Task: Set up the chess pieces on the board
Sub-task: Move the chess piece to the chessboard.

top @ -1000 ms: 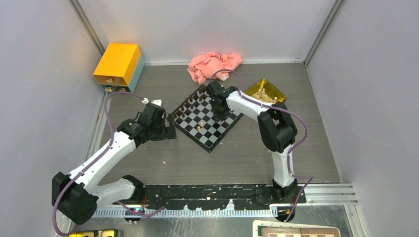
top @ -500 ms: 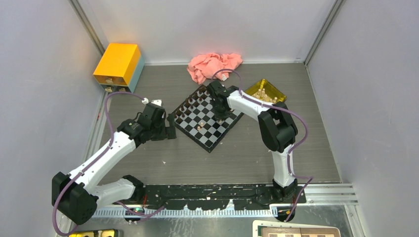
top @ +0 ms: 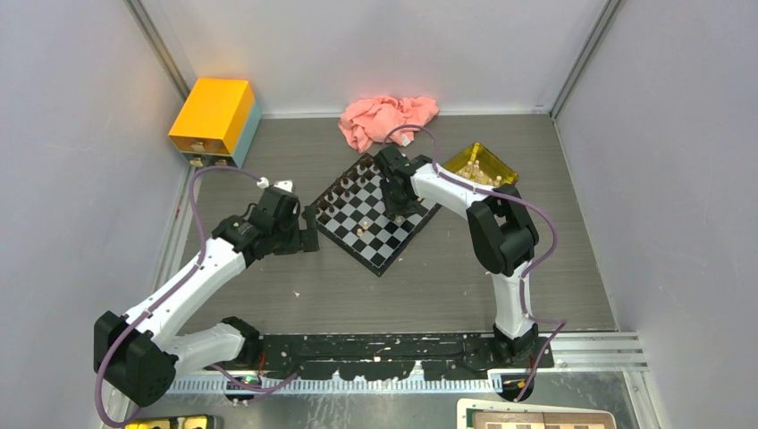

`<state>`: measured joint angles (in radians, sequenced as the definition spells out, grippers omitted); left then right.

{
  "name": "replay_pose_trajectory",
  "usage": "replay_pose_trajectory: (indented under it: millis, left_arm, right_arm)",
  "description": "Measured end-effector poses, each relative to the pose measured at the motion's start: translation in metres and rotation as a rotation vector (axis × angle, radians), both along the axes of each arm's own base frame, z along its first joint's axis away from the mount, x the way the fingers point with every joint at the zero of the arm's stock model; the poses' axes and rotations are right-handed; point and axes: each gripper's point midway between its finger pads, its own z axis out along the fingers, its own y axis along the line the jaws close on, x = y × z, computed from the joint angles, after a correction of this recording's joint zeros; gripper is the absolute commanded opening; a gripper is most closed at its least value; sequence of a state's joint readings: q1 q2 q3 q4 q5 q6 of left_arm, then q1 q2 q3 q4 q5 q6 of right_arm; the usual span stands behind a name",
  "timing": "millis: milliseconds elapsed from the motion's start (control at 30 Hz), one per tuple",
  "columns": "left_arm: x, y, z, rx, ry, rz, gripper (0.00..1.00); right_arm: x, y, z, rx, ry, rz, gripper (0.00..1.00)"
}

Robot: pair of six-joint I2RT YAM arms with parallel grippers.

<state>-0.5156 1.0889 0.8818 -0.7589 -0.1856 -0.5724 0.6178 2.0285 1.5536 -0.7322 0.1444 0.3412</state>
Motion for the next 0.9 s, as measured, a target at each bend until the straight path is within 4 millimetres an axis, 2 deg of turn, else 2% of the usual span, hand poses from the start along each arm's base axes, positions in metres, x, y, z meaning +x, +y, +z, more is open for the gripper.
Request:
replay_pose_trajectory:
  millis: [167, 367, 567, 900]
  left_arm:
    - [0.0, 0.0, 0.0, 0.0, 0.0, 0.0, 1.0]
    - [0.0, 0.0, 0.0, -0.001, 0.0, 0.001, 1.0]
    - [0.0, 0.0, 0.003, -0.009, -0.012, 0.004, 1.0]
    - [-0.006, 0.003, 0.007, -0.035, -0.037, 0.019, 1.0]
  right_arm:
    - [0.0, 0.0, 0.004, -0.001, -0.001, 0.004, 0.44]
    - [0.008, 0.01, 0.028, 0.02, -0.043, 0.019, 0.45]
    - [0.009, 0.031, 0.052, 0.053, -0.086, 0.058, 0.45]
    - [-0.011, 0.068, 0.062, 0.092, -0.083, 0.148, 0.47]
